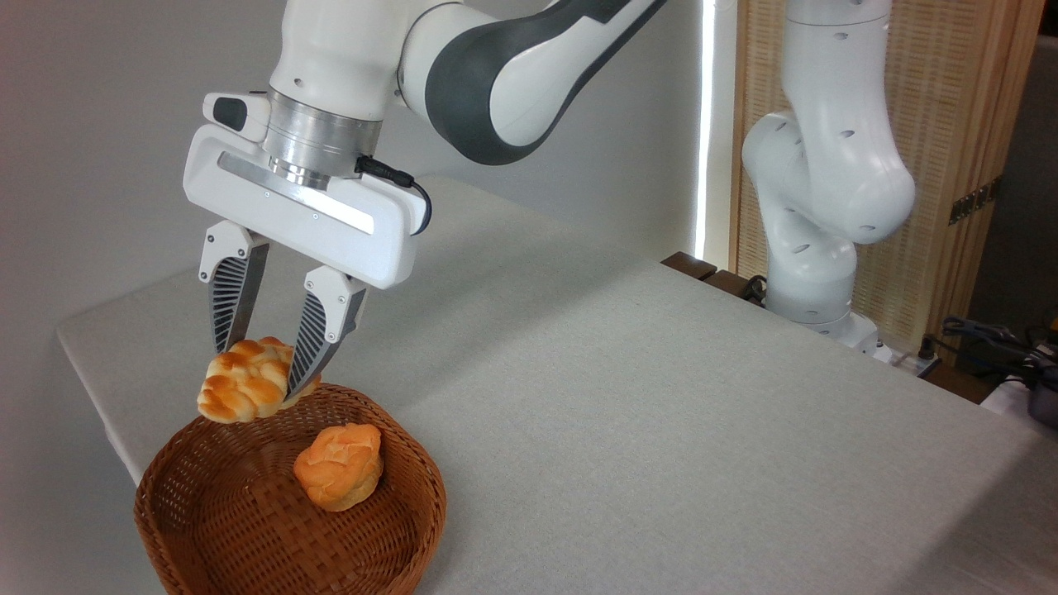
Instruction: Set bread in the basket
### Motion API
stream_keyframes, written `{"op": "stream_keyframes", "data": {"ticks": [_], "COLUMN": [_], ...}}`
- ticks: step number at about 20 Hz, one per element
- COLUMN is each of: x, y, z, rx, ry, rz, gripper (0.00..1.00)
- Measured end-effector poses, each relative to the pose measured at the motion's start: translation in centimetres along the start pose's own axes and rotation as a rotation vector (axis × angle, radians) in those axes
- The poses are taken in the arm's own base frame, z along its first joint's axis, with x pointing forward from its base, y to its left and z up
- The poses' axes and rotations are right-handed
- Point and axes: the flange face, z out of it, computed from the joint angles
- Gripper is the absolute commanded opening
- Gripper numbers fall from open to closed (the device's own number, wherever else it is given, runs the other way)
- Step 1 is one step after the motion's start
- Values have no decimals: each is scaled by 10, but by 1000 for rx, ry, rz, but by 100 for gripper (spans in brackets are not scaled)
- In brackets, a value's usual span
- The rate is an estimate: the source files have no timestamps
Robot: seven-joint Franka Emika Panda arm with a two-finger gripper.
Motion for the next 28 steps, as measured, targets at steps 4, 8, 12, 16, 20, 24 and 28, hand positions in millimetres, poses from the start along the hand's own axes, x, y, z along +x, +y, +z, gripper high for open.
{"op": "stream_keyframes", "data": {"ticks": [4, 8, 12, 16, 20, 24, 28], "x": [0, 0, -1, -1, -1, -3, -16], "y": [0, 0, 0, 0, 1, 3, 9], "z": [1, 1, 5, 6, 7, 3, -9], "rx": [0, 0, 1, 1, 1, 3, -3], "ry": [-1, -2, -7, -10, -11, -37, -169], "rz": [0, 0, 0, 0, 1, 19, 125], "gripper": [100, 100, 100, 100, 100, 100, 100]}}
